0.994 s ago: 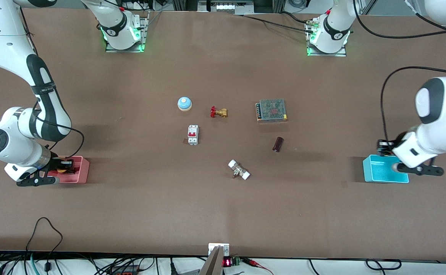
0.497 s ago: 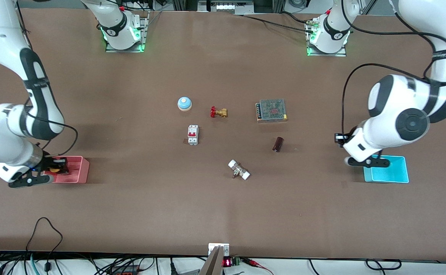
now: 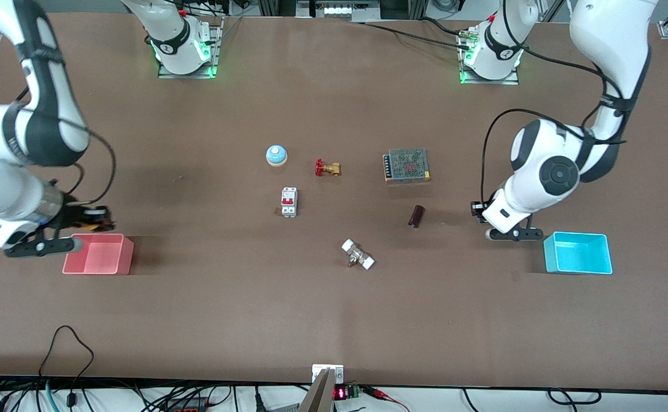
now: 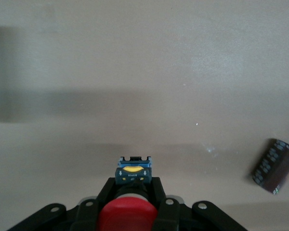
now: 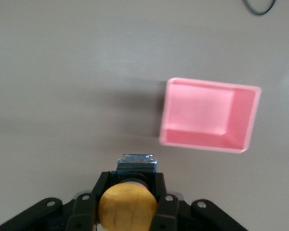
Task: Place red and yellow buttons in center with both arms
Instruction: 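Carry the yellow button toward the table center while the left gripper carries the red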
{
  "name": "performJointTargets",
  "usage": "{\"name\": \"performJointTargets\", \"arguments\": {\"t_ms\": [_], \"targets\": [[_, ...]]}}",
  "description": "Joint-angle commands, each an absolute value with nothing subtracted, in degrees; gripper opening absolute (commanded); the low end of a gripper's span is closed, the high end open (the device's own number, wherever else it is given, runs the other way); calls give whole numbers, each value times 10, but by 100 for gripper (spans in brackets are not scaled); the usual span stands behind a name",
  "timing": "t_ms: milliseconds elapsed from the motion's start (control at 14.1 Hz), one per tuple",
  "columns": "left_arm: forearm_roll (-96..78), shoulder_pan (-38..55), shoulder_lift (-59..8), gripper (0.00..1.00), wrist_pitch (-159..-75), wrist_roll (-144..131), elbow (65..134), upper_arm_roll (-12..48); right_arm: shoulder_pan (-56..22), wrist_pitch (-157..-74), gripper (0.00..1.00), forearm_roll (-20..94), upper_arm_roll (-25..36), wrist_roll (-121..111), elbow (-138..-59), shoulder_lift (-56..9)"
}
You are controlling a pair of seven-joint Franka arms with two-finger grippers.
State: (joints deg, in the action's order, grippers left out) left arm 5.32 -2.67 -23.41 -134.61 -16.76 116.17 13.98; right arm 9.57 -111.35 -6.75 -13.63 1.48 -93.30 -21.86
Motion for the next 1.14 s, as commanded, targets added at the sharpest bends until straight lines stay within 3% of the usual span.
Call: {"name": "performJointTargets", "arguments": {"t_ms": [0, 355, 781, 852, 923, 1065], "targets": [[58, -27, -231, 31, -1390, -185, 1192, 148, 83, -1157, 33, -66, -178, 115, -988, -208], [59, -6, -254, 31, -1421, -240, 1197, 147, 62, -1362, 33, -81, -212, 194, -1120, -217], [59, -4, -272, 32, -1447, -255, 1208, 147, 42, -1368, 33, -116, -212, 194, -1132, -266], [59, -4, -273, 40, -1453, -256, 1209, 147, 42, -1368, 33, -130, -212, 194, -1133, -271], [59, -4, -272, 63, -1453, -255, 1209, 147, 42, -1368, 33, -139, -212, 195, -1132, -276], [59, -4, -269, 86, -1453, -254, 1208, 147, 42, -1372, 33, -142, -212, 196, -1131, -286]]}}
